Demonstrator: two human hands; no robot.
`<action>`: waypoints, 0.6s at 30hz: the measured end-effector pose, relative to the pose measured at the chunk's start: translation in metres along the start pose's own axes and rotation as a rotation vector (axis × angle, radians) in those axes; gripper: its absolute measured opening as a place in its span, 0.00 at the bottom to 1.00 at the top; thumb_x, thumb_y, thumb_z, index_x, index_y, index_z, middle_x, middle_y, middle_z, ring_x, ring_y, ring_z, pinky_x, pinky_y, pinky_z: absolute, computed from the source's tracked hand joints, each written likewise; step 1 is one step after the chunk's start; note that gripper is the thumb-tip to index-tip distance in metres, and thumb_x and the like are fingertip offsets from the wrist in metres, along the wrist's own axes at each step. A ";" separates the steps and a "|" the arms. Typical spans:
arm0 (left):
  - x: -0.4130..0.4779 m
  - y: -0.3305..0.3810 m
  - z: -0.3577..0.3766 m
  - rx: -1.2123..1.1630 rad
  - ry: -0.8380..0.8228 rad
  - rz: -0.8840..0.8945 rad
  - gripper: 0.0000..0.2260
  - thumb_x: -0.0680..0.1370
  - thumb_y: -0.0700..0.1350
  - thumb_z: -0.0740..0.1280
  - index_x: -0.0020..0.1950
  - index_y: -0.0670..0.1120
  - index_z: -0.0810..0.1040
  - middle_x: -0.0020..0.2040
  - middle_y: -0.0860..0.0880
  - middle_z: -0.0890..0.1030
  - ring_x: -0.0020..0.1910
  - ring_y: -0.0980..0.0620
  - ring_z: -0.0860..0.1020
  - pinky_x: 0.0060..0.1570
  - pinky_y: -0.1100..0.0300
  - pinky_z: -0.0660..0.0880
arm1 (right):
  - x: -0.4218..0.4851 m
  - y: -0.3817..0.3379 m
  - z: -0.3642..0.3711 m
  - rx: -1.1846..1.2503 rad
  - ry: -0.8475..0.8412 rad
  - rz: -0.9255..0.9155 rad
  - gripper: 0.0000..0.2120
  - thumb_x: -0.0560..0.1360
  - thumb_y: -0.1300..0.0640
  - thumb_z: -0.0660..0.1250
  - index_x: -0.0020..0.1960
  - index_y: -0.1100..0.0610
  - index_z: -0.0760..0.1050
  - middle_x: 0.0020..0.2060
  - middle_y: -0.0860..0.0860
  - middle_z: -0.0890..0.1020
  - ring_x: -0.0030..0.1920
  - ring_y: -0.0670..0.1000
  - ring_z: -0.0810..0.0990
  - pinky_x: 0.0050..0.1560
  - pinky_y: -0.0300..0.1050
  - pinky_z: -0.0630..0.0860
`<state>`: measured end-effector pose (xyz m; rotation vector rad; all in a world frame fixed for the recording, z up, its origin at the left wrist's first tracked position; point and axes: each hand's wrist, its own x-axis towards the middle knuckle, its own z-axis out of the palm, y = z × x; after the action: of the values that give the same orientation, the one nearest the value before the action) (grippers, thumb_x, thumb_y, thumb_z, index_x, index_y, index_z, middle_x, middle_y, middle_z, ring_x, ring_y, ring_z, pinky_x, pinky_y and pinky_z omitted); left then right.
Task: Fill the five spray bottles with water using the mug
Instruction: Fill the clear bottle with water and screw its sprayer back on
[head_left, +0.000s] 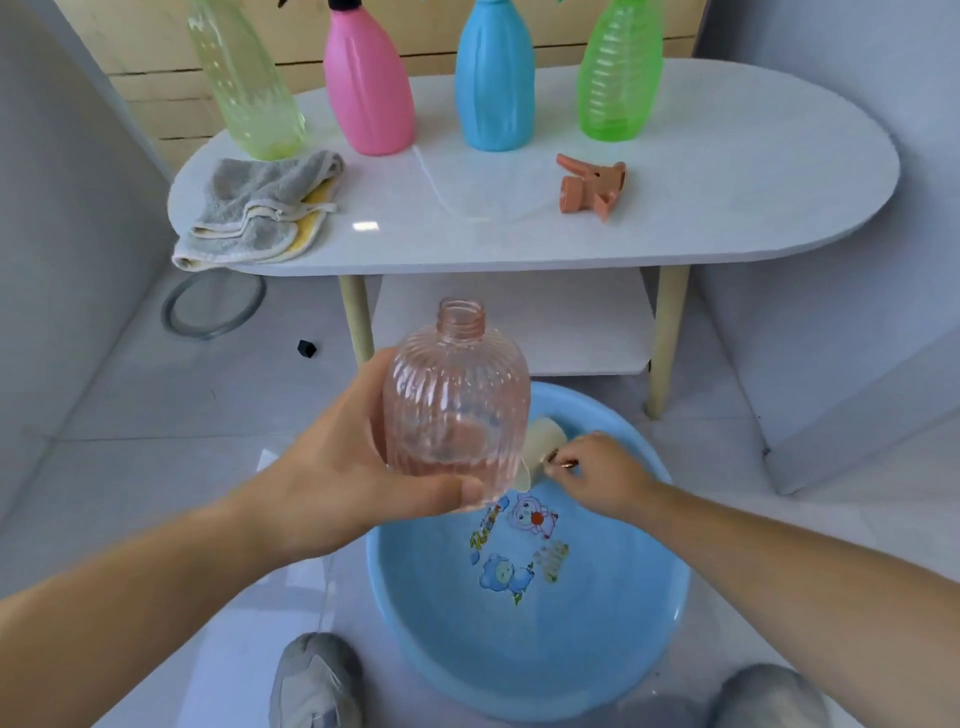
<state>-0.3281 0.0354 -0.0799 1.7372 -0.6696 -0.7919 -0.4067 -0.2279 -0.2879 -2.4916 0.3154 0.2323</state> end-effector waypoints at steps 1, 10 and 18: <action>-0.001 -0.001 0.001 0.005 0.008 0.005 0.42 0.64 0.35 0.81 0.75 0.53 0.69 0.63 0.49 0.84 0.62 0.50 0.84 0.56 0.61 0.81 | 0.001 0.006 0.007 -0.062 -0.030 -0.059 0.18 0.78 0.51 0.65 0.31 0.55 0.71 0.26 0.48 0.72 0.33 0.50 0.69 0.45 0.45 0.69; 0.005 -0.010 0.004 0.028 0.035 -0.004 0.42 0.63 0.36 0.81 0.73 0.55 0.70 0.61 0.52 0.85 0.61 0.52 0.84 0.54 0.65 0.81 | 0.014 0.042 0.041 -0.415 -0.281 -0.201 0.16 0.81 0.47 0.59 0.46 0.55 0.80 0.41 0.52 0.78 0.54 0.54 0.72 0.55 0.51 0.74; 0.009 -0.011 0.004 0.004 0.035 -0.027 0.40 0.63 0.36 0.82 0.72 0.53 0.71 0.60 0.50 0.85 0.59 0.51 0.85 0.53 0.64 0.81 | 0.017 0.037 0.041 -0.446 -0.263 -0.211 0.15 0.81 0.47 0.60 0.51 0.56 0.81 0.48 0.53 0.80 0.59 0.54 0.72 0.59 0.48 0.72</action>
<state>-0.3251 0.0287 -0.0933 1.7627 -0.6253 -0.7775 -0.4044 -0.2353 -0.3455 -2.8573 -0.1242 0.5897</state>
